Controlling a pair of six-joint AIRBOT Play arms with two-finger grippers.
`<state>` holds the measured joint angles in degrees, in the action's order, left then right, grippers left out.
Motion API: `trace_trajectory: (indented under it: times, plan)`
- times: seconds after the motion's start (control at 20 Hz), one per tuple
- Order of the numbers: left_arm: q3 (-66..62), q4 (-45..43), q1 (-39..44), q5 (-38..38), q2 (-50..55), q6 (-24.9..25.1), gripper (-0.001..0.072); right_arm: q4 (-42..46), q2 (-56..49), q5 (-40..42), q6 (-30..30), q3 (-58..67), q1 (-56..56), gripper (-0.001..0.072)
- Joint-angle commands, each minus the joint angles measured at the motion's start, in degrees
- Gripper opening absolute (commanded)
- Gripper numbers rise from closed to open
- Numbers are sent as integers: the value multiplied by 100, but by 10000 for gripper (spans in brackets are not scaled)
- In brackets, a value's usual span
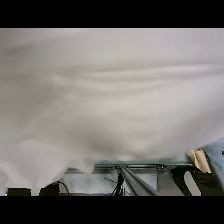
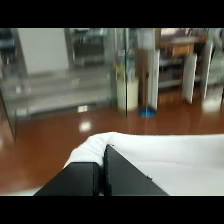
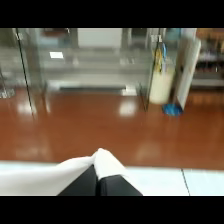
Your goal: Fold the shirts.
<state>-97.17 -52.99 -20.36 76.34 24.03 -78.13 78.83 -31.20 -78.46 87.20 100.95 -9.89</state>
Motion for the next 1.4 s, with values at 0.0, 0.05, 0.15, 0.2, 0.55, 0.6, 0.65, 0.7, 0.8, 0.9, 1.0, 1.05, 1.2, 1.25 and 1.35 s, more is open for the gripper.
trace_trajectory:
  times: [0.0, 0.05, 0.15, 0.2, 0.55, 0.6, 0.65, 0.7, 0.8, 0.9, 1.0, 1.05, 1.2, 1.25, 1.35]
  plan:
    - [-116, -376, -7, 1803, 212, -671, 26, 507, -103, -1821, 122, 35, 0, 33]
    - [-111, -352, -9, 2350, 417, -673, 26, 595, -264, -2260, 70, 35, 0, 33]
    - [-28, -334, 2, 2918, 837, -713, 26, 586, -684, -2780, 70, 28, 35, 33]
    - [138, -334, 2, 2916, 1016, -680, 27, 595, -901, -2782, 22, 28, 85, 33]
    - [1611, -308, 219, 1661, 2695, -433, 27, 275, -3563, -2350, -195, 24, 83, 33]
    - [1598, -293, 382, 1497, 3097, -240, 27, 164, -3965, -2149, -195, 24, 83, 33]
    - [1574, -275, 564, 1344, 3556, -199, 27, 63, -4304, -1939, -192, 24, 83, 33]
    - [1569, -232, 739, 1193, 3982, -181, 27, -46, -4636, -1676, -192, 24, 83, 33]
    - [1565, -133, 1073, 758, 4809, 122, 27, -243, -5149, -1062, -192, 24, 83, 33]
    - [1565, -136, 1263, 35, 5436, 118, 27, -295, -5521, -310, -192, 24, 83, 33]
    - [1567, -76, 1362, -826, 5853, 68, 27, -304, -5831, 487, -197, 24, 83, 33]
    - [1567, 74, 1386, -1222, 6035, 55, 27, -308, -5995, 844, -225, 24, 83, 33]
    - [1565, 426, 1438, -2201, 6470, 55, 27, -306, -6465, 1639, -240, 24, 83, 33]
    - [1567, 463, 1475, -2487, 6596, 55, 27, -328, -6629, 1878, -236, 24, 83, 34]
    - [1567, 472, 1587, -2879, 6828, 55, 28, -372, -6935, 2177, -236, 24, 83, 33]
